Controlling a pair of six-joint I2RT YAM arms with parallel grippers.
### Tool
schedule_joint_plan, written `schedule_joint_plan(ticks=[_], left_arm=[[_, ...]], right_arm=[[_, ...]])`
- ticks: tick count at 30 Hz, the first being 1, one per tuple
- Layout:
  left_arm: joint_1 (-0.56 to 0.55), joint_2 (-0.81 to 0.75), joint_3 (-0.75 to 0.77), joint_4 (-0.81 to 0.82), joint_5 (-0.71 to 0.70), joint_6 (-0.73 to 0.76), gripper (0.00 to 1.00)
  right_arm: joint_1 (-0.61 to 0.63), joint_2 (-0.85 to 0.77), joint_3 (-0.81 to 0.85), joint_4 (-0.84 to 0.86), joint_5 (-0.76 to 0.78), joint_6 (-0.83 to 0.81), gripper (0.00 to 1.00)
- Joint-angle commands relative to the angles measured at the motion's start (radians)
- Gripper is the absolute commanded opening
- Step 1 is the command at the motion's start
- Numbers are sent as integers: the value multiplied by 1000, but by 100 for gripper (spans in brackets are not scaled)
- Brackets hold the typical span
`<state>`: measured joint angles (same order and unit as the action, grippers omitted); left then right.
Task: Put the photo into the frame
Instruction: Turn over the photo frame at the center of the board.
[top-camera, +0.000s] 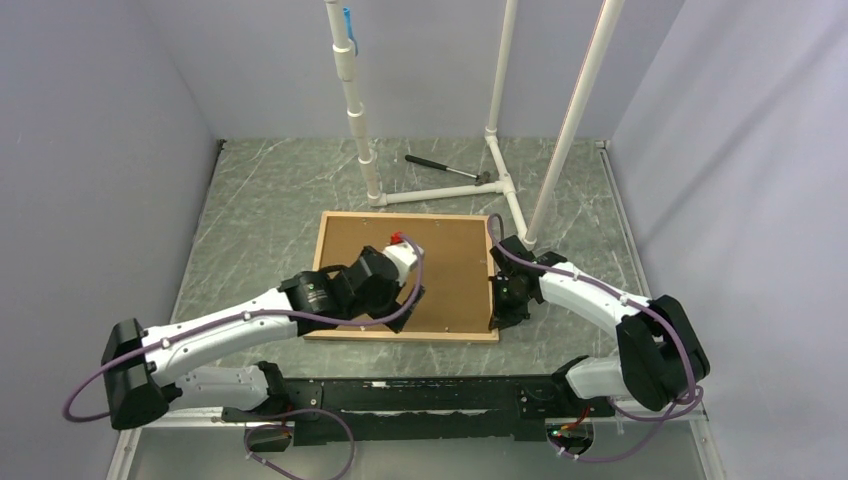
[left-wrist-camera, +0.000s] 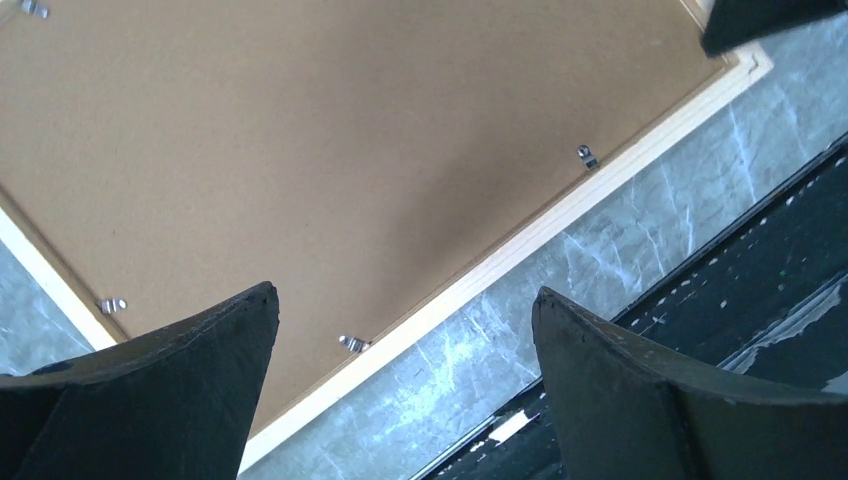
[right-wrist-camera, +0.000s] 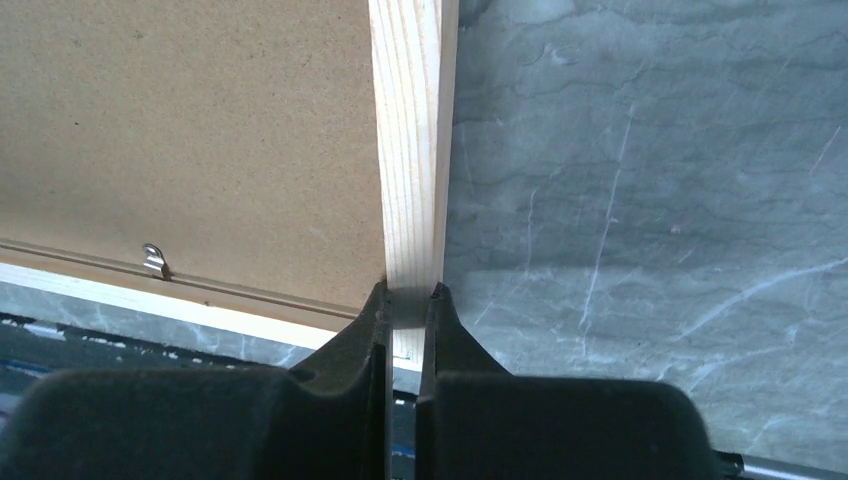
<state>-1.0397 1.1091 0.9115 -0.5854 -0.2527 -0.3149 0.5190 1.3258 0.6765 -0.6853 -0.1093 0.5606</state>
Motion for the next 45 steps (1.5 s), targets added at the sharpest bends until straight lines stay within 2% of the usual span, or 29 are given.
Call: schedule_joint_plan(ticks=[1,10,14,19,27,32,38,41,45], left_arm=[[-117,69,78,41,-136,88,99],[-339,267,173,-27,-378,172,96],[-405,308,186,-43,-400,211,94],[-429,348,187,-82,-416,221,91],[-428,439,210,-201,-655,133,80],[-427,455,204,-184,-725,163,68],[-428,451,216,-188,-779,191,38],[-427,441,221,-201,-791,195,31],[-428,425,228,-220,-796,195,10]], right_arm=[[7,-37,113,-57,-77,-4,0],[-8,-91,262,-217,-126,-50,0],[-33,-103,335,-276,-139,-76,0],[-46,-109,403,-320,-173,-92,0],[-46,-129,435,-348,-249,-90,0],[-47,-145,436,-359,-278,-84,0],[-48,-161,429,-362,-280,-79,0],[-48,-167,430,-346,-292,-79,0],[-50,-202,461,-318,-273,-74,30]])
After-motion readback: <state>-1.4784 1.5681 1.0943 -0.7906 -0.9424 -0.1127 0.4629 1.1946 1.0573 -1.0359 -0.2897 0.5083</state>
